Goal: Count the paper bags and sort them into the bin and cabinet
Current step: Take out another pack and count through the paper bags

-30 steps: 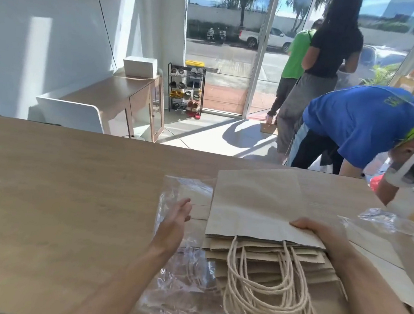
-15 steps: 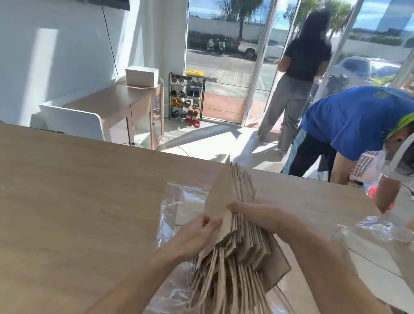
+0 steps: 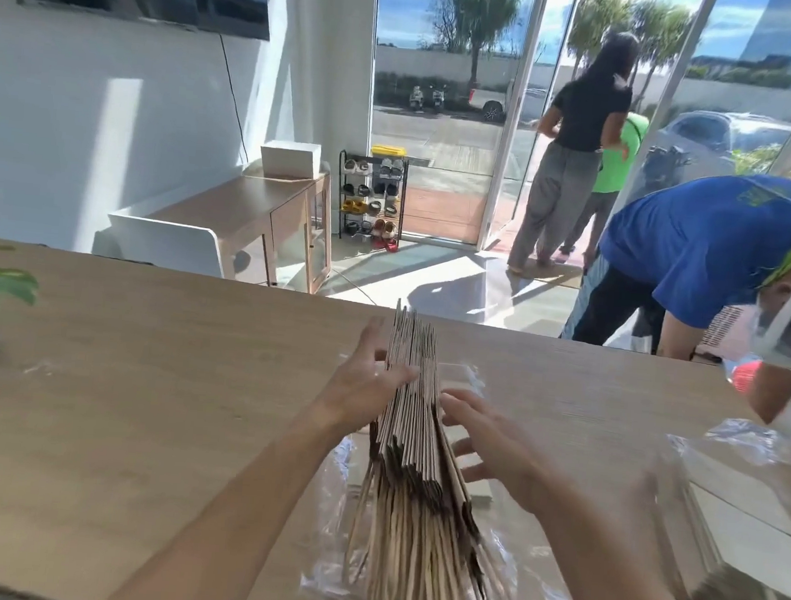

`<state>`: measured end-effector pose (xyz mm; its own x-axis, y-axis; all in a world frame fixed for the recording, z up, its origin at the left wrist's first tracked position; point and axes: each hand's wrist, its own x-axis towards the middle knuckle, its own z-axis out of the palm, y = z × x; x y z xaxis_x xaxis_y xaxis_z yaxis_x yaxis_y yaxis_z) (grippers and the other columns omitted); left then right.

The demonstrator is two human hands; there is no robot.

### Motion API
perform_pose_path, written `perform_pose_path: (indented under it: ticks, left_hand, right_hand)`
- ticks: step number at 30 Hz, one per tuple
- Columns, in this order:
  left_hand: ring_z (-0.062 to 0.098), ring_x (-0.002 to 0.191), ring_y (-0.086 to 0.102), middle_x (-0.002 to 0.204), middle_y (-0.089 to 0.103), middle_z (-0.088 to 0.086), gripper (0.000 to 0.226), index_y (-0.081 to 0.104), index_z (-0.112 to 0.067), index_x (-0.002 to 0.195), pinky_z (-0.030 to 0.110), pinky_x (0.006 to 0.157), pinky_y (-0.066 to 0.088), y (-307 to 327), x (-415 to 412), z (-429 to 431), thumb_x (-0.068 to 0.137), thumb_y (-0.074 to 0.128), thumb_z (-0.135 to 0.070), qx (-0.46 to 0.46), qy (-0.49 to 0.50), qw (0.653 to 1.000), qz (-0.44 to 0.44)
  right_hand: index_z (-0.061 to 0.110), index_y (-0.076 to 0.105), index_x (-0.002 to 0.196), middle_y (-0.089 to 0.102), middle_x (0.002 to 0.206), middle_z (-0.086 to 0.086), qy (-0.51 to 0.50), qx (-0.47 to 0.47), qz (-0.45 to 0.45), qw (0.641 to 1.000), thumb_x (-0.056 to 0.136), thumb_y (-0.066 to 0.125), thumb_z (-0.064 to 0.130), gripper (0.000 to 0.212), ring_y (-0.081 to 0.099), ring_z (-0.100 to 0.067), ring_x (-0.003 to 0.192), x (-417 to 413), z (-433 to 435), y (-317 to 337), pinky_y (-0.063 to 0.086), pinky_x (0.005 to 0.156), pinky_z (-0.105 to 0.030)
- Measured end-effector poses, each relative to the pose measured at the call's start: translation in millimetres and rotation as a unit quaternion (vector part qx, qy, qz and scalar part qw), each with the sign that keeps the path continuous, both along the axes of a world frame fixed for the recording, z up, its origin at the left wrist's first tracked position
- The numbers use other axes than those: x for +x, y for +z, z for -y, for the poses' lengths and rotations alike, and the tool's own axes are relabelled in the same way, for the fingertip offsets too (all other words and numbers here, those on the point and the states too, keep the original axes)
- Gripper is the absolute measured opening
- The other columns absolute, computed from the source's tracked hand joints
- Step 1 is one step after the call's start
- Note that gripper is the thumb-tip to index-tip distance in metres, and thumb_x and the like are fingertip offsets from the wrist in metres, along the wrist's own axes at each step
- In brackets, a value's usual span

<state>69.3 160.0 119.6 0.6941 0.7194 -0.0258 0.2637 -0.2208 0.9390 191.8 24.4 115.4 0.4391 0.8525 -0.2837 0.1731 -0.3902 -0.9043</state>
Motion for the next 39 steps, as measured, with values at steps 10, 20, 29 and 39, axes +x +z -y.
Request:
perform_pose_path:
  ticks: [10,20,29,39]
  left_hand:
    - [0.006,0.115,0.042,0.139,0.049,-0.011,0.048,0.046,-0.045,0.135,0.024,0.097,0.032,10.9,11.4,5.9,0.089,0.059,-0.051,0.091,-0.056,0.99,-0.096]
    - [0.005,0.109,0.039,0.145,0.046,-0.006,0.053,0.042,-0.039,0.137,0.021,0.091,0.029,18.2,10.1,16.6,0.088,0.063,-0.041,0.11,-0.06,0.986,-0.11]
    - [0.015,0.123,0.044,0.144,0.046,-0.005,0.051,0.041,-0.042,0.137,0.028,0.1,0.031,7.5,12.1,9.6,0.09,0.061,-0.042,0.104,-0.047,0.987,-0.116]
    - [0.016,0.143,0.028,0.154,0.036,-0.007,0.054,0.036,-0.047,0.143,0.035,0.119,0.018,3.1,15.9,12.5,0.093,0.055,-0.044,0.102,-0.069,0.987,-0.101]
  right_hand:
    - [0.043,0.049,0.132,0.058,0.13,0.008,-0.037,0.079,-0.036,0.996,0.078,0.045,0.071,0.061,0.059,-0.015,0.112,-2.2,4.6,-18.6,0.056,0.076,-0.034]
    - [0.043,0.039,0.14,0.057,0.126,0.002,-0.081,0.143,-0.029,0.986,0.1,0.043,0.041,0.04,0.061,-0.015,0.11,2.0,11.0,-17.1,0.057,0.062,-0.027]
    - [0.041,0.066,0.094,0.054,0.122,0.007,-0.143,0.184,0.135,0.963,0.098,0.037,0.006,0.045,0.046,-0.006,0.121,12.8,24.6,-4.3,0.033,0.102,-0.02]
    - [0.029,0.061,0.097,0.05,0.121,0.005,-0.095,0.07,0.203,0.972,0.092,0.044,0.006,0.029,0.049,-0.011,0.105,20.5,15.5,16.5,0.038,0.079,-0.022]
